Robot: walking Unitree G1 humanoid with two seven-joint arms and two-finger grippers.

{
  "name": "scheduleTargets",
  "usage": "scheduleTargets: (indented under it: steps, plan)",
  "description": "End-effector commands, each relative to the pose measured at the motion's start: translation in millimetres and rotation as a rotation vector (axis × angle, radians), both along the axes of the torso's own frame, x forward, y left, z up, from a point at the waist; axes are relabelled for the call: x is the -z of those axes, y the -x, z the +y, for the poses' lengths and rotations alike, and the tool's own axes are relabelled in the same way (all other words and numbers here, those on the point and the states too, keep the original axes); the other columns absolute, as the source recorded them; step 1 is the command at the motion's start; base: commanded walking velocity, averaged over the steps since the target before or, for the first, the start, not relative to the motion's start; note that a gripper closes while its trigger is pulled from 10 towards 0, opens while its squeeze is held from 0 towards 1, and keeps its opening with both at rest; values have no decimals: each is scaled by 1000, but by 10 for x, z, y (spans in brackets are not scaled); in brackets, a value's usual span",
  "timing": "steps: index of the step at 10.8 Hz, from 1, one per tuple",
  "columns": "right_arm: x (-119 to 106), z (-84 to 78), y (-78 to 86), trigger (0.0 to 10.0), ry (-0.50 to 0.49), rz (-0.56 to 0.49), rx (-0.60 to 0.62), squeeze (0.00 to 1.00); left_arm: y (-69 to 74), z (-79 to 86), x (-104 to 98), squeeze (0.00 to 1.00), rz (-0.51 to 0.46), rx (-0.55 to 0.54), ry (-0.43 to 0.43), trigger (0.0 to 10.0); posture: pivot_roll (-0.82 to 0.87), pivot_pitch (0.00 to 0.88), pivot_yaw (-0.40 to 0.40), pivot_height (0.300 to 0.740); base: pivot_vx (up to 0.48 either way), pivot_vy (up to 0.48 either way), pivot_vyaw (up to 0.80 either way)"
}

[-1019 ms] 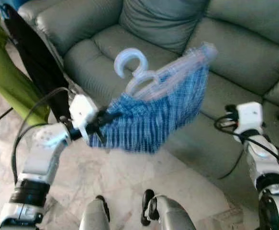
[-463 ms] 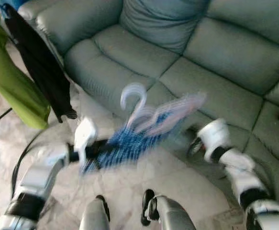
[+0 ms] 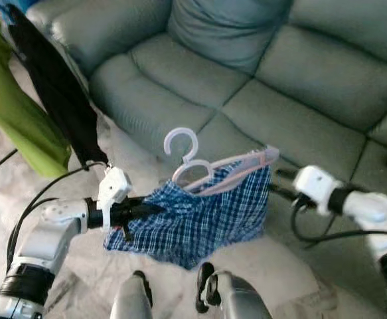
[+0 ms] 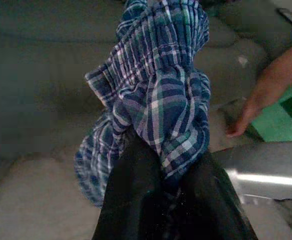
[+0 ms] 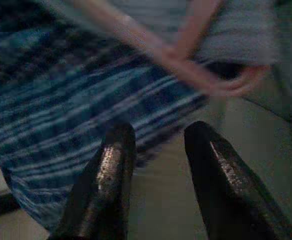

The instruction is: Hang hanger

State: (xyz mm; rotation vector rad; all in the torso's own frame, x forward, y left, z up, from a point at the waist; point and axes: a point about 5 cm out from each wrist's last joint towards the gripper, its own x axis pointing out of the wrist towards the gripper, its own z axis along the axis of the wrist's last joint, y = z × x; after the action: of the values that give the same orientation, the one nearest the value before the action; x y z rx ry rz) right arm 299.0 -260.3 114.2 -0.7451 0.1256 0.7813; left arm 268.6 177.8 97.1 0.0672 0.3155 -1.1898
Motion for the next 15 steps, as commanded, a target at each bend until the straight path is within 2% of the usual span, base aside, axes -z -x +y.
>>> scheduleTargets:
  steps: [1, 2, 4, 6, 8, 9, 11, 12, 15]
  plan:
    - [-83, -64, -19, 10000, 5, -32, 17, 1000, 17, -26, -52, 0, -18, 29, 10, 0, -46, 236, -48, 740, 0, 0, 0]
    - [-165, -47, -47, 10000, -28, -48, 14, 1000, 36, -91, -53, 0, -18, 57, 18, 0, -42, 233, -47, 740, 0, 0, 0]
    - [-101, -20, 3, 10000, -12, -10, -27, 1000, 136, -77, 11, 0, 33, 107, -4, 0, -34, 236, -48, 740, 0, 0, 0]
    - [-105, -51, 88, 10000, -30, 86, -83, 1000, 118, -13, -71, 0, 76, 101, 42, 0, -34, 235, -41, 740, 0, 0, 0]
    - [-103, -183, 211, 10000, -14, 273, -128, 1000, 35, 12, -173, 0, 77, 81, 83, 0, -37, 231, -34, 740, 0, 0, 0]
    - [-151, -240, 218, 10000, 11, 286, -125, 1000, 39, 22, -172, 0, 81, 86, 72, 0, -35, 230, -29, 740, 0, 0, 0]
    - [-464, -358, 94, 10000, -47, 200, -49, 1000, 104, 37, -149, 0, 112, 106, 65, 0, -34, 232, -24, 740, 0, 0, 0]
    - [-404, -381, 113, 10000, -5, 185, -49, 1000, 159, -24, -250, 0, 128, 154, 120, 0, -32, 235, -24, 740, 0, 0, 0]
    - [-336, -197, 71, 10000, 10, 148, -119, 1000, 243, -191, -412, 0, 141, 248, 192, 0, -23, 240, -12, 740, 0, 0, 0]
